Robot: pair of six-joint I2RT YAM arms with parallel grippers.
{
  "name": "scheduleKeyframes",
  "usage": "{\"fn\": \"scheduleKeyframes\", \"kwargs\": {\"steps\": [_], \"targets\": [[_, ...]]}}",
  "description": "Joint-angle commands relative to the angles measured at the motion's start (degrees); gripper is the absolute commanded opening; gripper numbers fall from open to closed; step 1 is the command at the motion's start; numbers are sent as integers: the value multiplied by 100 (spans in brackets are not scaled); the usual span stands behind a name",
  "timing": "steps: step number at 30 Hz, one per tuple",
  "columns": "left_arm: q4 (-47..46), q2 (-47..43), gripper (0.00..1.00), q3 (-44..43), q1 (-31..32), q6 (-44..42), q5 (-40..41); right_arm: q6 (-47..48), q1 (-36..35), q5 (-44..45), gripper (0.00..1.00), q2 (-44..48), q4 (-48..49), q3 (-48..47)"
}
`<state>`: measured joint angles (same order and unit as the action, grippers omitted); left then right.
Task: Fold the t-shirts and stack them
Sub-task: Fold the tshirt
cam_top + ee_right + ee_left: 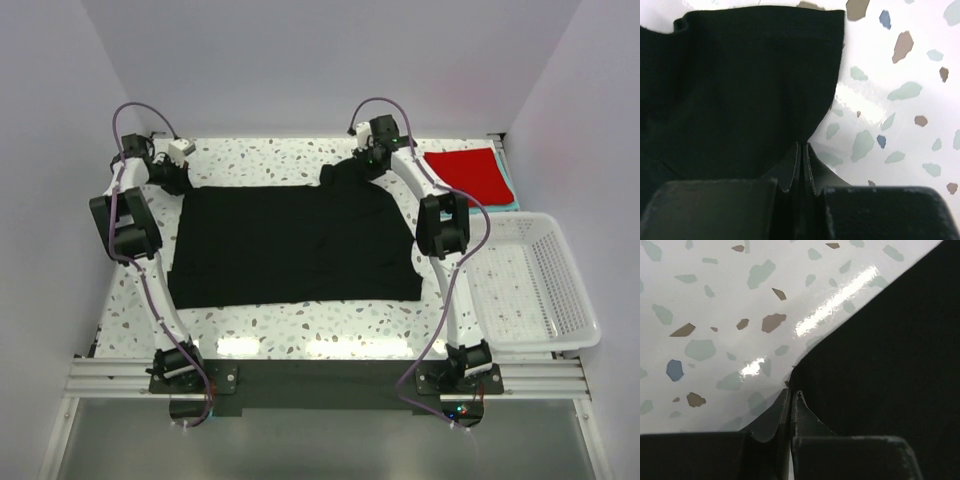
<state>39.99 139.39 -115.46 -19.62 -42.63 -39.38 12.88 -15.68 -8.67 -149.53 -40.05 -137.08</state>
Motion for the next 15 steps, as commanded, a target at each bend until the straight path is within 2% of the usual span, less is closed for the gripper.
{"fn": "scheduleKeyframes", "kwargs": {"steps": [1,15], "targets": [[-307,-658,0,322,-51,-43,-264,-41,91,-135,0,653,-284,277],[-492,-1739,0,1192,-209,-342,-589,65,276,-399,0,1409,-617,533]]}}
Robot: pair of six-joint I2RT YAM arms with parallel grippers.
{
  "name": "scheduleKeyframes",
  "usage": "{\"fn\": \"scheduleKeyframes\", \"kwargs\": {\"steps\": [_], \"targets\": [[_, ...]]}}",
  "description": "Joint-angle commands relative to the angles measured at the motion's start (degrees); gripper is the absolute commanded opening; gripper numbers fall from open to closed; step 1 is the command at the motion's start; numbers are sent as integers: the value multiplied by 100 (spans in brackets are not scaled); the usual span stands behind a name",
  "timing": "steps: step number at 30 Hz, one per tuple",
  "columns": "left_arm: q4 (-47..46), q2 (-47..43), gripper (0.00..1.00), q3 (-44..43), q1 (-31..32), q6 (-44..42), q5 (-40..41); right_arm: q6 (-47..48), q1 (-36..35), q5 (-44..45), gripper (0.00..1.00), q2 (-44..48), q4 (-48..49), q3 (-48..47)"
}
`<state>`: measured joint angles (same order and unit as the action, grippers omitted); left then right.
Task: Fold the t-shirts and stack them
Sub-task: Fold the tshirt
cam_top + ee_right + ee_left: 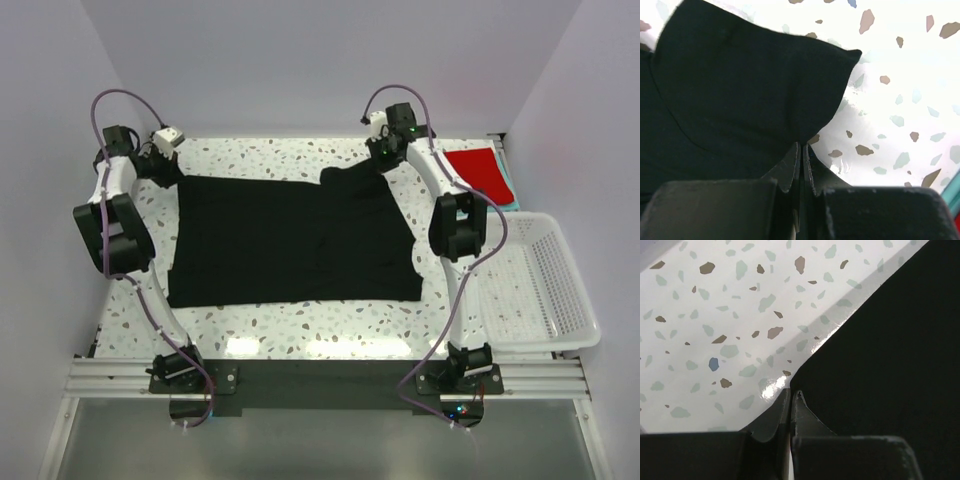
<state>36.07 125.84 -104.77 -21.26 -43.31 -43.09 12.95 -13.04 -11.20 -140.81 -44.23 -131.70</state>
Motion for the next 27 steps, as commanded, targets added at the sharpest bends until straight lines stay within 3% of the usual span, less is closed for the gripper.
{"fn": "scheduleKeyframes", "kwargs": {"steps": [1,27], "targets": [[-14,-420,0,167,-45,-405,-209,93,12,-163,0,642,-244,56],[804,-2274,0,2584,-608,-2990,-182,278,12,-207,0,3507,-376,3711]]}}
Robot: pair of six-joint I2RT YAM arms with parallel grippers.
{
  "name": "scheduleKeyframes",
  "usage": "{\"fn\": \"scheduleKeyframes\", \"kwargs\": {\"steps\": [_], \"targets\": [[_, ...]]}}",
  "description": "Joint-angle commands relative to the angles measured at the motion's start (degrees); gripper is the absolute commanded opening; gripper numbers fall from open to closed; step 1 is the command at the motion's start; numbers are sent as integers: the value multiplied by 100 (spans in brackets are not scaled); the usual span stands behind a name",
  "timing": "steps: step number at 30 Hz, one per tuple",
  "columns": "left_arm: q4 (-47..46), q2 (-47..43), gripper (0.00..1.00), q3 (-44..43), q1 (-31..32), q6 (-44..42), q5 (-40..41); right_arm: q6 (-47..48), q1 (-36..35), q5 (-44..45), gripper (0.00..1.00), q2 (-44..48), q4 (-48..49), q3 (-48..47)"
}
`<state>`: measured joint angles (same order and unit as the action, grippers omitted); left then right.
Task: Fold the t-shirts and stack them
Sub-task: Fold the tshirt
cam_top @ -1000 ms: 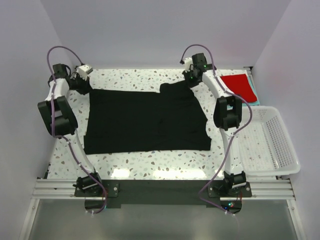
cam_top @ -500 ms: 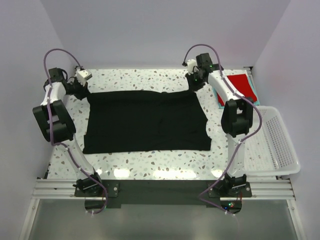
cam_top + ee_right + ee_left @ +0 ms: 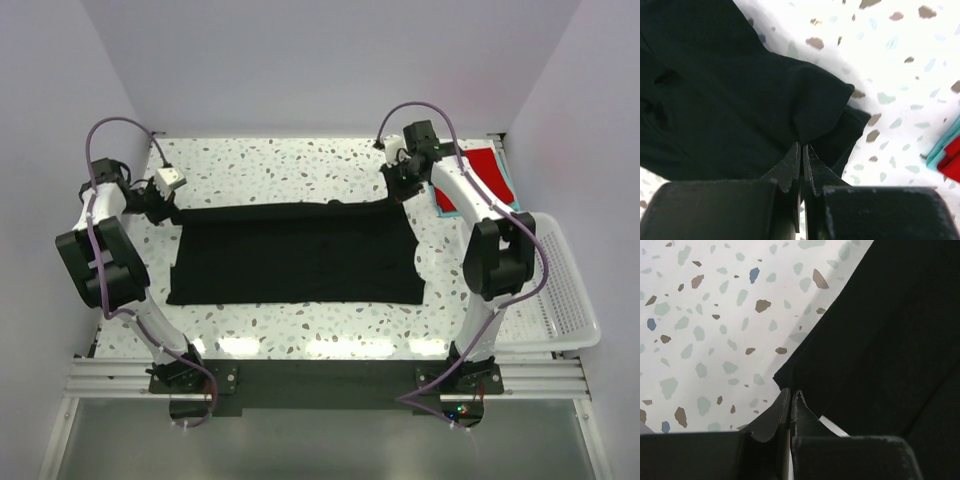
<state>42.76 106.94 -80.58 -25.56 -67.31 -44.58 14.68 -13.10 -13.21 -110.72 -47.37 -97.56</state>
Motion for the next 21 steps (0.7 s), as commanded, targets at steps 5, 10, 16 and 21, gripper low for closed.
{"fn": "scheduleKeyframes", "kwargs": {"steps": [5,10,16,21], "targets": [[241,-647,0,534,-230,-941,19,0,18,-76,0,955,-35,878],[293,-815,0,832,-248,-1213,160,-123,-26,-173,0,1271,18,1493],[583,-999,0,1219,-291,-1793,388,-158,-17,-164,0,1491,114,2082],[356,-1026,0,1658,-300,-1847,547,-307,-52,-208,0,1440,290,2539]]}}
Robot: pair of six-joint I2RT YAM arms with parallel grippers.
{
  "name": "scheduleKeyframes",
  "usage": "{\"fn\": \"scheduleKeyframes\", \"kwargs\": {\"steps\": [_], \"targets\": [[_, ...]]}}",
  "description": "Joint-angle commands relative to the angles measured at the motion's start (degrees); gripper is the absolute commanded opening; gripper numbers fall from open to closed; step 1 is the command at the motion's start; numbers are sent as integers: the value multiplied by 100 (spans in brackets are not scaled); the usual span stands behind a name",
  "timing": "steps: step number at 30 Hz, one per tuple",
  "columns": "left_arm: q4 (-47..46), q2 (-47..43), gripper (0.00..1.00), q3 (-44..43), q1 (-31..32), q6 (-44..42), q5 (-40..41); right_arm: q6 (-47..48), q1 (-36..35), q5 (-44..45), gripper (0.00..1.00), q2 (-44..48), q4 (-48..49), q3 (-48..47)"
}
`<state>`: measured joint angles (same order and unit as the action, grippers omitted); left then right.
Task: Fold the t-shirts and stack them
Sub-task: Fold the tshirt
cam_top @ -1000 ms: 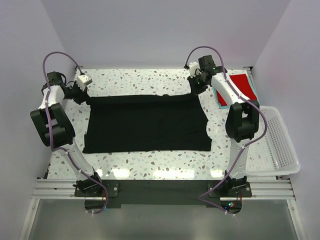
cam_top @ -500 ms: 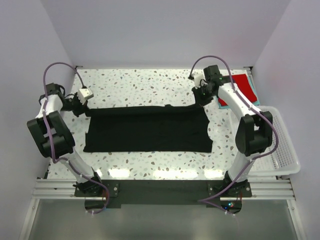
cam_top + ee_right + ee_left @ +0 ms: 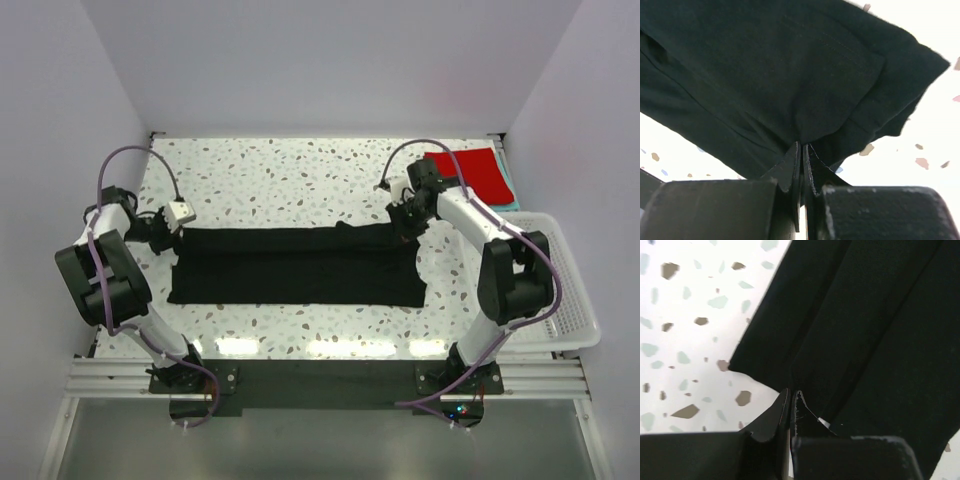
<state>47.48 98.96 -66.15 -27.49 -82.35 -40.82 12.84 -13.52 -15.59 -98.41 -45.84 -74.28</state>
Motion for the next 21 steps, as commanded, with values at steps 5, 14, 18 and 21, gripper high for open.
{"fn": "scheduleKeyframes", "kwargs": {"steps": [5,14,18,21], "targets": [[-380,-61,0,445,-73,-159,206,-256,-10,92,0,-204,401,406],[-723,88,0,463,-82,166,338,-256,-2,197,0,-372,331,292],[-539,98,0,139,-82,289,136,-212,-10,206,0,-241,138,-33],[-372,71,0,-134,-90,386,31,-159,-2,232,0,-118,-21,-296]]}}
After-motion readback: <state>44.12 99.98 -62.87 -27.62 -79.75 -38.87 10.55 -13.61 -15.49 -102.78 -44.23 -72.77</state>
